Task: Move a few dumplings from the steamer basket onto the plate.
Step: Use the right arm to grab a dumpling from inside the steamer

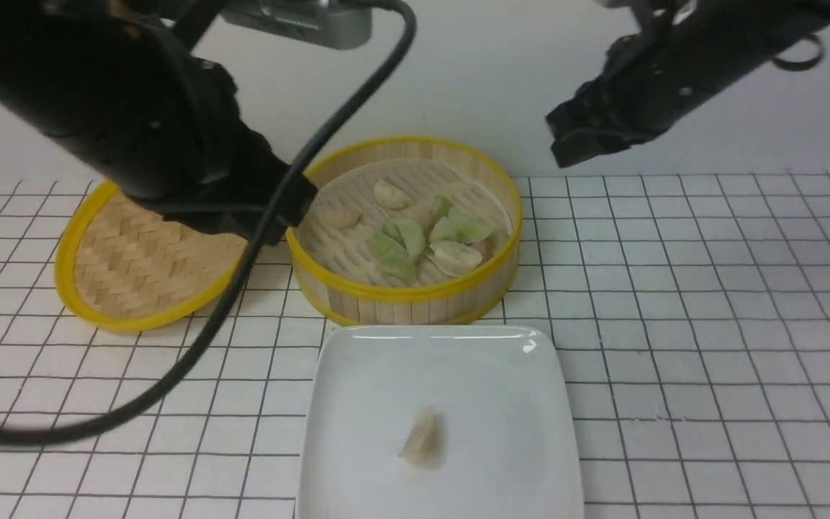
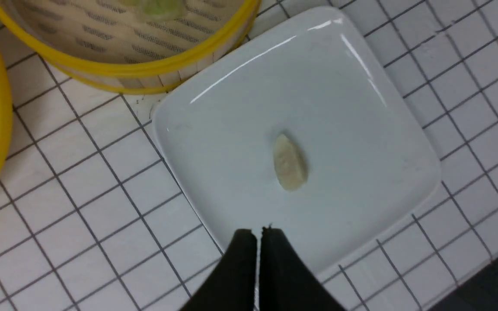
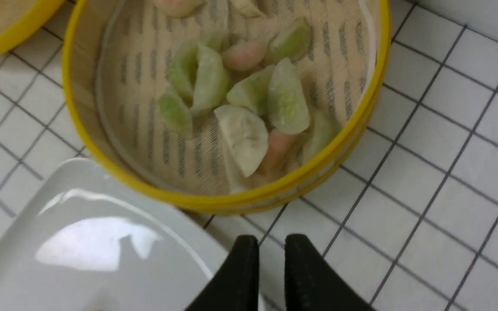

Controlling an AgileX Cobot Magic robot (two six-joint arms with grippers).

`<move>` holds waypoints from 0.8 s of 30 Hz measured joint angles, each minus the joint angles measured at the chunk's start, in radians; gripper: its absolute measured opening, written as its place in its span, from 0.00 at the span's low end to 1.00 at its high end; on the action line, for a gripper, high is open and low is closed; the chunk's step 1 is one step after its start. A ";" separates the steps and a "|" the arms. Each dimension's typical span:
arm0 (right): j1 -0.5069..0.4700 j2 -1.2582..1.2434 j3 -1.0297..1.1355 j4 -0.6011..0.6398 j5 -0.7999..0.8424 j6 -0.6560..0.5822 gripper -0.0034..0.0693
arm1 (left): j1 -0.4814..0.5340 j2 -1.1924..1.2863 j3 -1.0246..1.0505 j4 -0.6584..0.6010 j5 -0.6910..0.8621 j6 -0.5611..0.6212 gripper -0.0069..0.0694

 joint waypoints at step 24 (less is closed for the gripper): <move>0.144 0.668 -0.753 -0.092 0.161 0.100 0.47 | 0.000 -0.267 0.093 0.035 0.014 -0.078 0.08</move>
